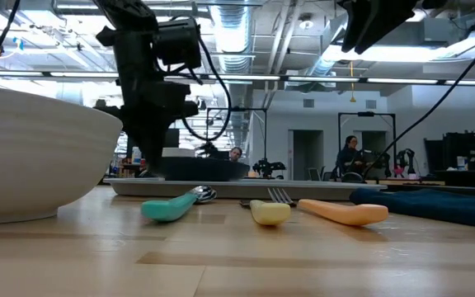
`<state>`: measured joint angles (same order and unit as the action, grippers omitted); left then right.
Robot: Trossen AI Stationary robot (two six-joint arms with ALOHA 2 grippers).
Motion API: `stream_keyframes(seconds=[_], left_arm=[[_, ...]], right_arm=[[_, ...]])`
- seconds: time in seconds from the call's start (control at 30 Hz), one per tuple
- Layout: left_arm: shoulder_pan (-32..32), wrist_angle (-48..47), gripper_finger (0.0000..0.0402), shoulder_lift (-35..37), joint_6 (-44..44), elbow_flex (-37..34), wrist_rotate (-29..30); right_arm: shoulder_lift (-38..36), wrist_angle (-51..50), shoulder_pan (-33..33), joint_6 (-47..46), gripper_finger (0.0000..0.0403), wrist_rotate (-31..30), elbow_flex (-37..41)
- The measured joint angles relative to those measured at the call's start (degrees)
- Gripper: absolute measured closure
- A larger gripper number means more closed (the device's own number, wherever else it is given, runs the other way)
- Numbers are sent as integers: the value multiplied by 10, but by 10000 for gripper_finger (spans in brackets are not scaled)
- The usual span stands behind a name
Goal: Set up tray
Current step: Put the black plate on the gray tray below the white mug, then put the white bowl on the black plate
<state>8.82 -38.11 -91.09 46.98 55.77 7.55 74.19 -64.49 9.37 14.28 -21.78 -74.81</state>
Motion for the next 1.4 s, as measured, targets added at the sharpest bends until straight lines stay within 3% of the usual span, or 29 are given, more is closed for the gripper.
stream_keyframes(seconds=[0.53, 1.4], left_arm=[[2, 10, 399, 0, -30, -9, -10], [-4, -52, 334, 0, -112, 2, -12]], right_arm=[[0, 0, 0, -8, 230, 9, 0], [0, 3, 0, -23, 230, 25, 0]])
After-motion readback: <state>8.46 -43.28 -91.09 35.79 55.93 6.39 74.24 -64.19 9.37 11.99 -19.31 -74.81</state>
